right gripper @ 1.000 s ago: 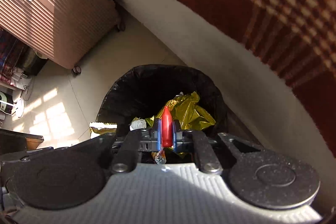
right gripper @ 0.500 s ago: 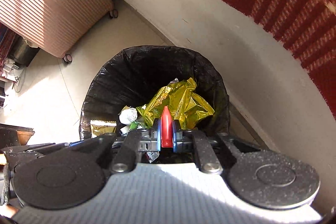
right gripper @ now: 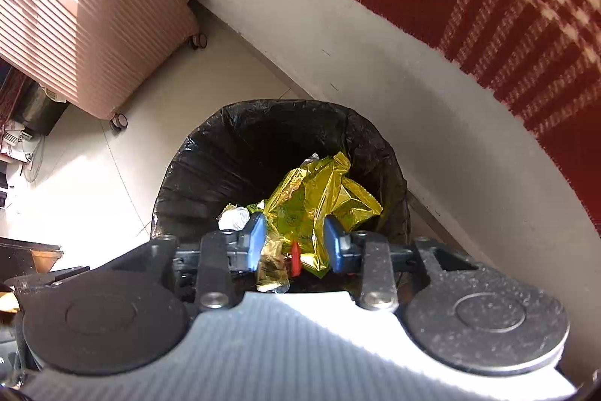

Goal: Collect trash
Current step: 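Open both tools to drop the gold wrapper and red item into the bin, then move both open tools back over the blanket toward the green wrapper and red marker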

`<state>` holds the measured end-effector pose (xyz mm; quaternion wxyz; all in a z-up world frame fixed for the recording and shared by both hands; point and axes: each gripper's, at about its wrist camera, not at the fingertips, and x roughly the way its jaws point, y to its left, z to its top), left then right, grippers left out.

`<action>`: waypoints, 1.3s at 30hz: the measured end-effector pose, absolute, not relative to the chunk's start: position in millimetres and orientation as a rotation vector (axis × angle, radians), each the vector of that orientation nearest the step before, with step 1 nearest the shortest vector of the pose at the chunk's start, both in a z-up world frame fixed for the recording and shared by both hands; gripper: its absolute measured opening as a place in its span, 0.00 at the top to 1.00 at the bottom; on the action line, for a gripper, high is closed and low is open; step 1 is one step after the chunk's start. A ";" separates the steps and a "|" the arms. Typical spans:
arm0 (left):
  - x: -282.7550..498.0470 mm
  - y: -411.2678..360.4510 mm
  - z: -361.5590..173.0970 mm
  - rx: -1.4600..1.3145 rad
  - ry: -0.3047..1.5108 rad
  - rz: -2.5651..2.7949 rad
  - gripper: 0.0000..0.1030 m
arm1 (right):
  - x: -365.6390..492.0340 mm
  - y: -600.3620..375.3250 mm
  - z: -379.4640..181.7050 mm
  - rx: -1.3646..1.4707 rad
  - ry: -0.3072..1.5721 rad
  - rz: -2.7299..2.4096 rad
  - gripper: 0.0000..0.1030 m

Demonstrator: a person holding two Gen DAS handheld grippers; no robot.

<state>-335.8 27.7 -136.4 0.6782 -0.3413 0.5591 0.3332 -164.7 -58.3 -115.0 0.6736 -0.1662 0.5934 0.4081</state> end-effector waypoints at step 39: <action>-54.9 -4.7 113.3 -0.399 0.717 0.400 0.11 | 56.9 -174.2 107.9 -0.252 0.753 0.612 0.40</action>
